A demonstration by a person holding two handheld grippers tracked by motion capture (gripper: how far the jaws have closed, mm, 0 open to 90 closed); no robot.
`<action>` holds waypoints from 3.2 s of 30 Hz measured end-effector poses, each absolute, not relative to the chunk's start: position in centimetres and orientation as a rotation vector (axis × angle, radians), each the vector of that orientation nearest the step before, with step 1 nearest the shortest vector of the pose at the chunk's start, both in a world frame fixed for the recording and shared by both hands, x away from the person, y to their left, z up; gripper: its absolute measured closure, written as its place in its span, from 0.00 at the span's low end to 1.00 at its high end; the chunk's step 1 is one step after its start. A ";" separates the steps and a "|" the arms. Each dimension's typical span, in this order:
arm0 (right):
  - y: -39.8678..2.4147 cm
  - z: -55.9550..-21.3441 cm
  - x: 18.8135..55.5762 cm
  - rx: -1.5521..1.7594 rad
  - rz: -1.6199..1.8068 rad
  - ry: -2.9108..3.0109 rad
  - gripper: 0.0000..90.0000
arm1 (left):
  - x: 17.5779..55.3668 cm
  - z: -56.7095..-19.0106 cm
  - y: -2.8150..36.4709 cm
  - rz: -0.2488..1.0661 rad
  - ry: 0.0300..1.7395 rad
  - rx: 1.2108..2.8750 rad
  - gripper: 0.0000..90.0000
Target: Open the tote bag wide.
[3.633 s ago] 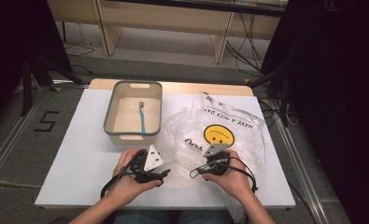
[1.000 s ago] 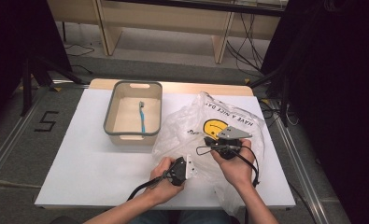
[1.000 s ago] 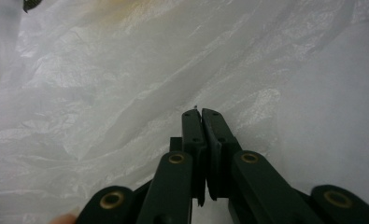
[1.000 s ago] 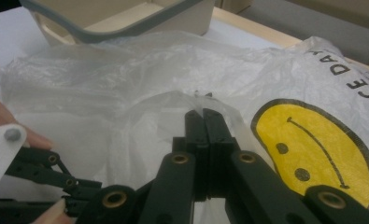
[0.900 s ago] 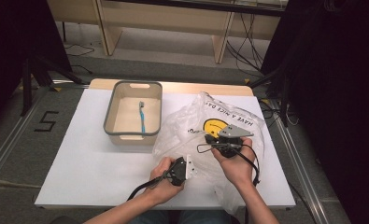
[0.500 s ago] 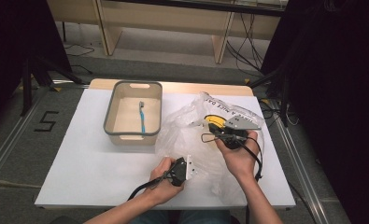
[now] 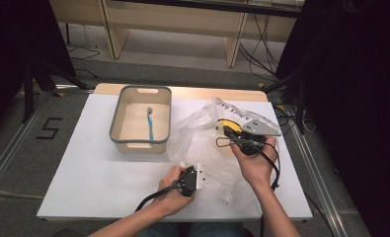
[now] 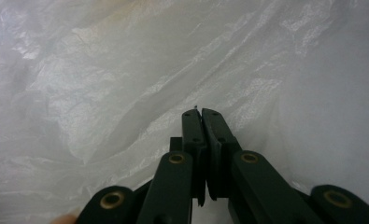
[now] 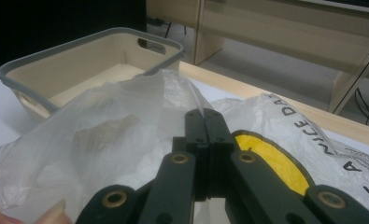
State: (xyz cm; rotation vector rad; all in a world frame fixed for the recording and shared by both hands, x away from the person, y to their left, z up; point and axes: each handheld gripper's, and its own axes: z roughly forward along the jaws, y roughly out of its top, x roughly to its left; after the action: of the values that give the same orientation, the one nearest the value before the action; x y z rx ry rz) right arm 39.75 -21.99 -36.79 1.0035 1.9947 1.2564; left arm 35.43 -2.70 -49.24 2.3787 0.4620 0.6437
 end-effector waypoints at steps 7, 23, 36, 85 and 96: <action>-22.2 -36.5 39.6 0.995 1.272 1.948 1.00 | 35.4 -49.3 -2.7 0.649 0.462 2.377 0.97; -22.2 -36.7 39.6 0.998 1.270 1.953 1.00 | 34.2 -47.0 -1.5 0.591 0.460 2.309 0.80; -22.1 -36.9 39.6 1.004 1.269 1.957 1.00 | 32.0 -45.2 1.3 0.505 0.470 2.234 0.57; -22.1 -37.1 39.6 1.010 1.279 1.964 1.00 | 32.9 -42.3 11.9 0.586 0.793 2.033 0.34; -22.2 -37.2 39.7 1.017 1.272 1.967 1.00 | 33.6 -42.1 13.1 0.605 0.842 1.979 0.36</action>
State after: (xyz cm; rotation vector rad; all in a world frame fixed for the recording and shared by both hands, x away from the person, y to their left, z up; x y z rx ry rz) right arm 39.71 -22.16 -37.23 1.0172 1.9669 1.2719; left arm 33.62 13.11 -42.07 1.9793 0.8417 0.6052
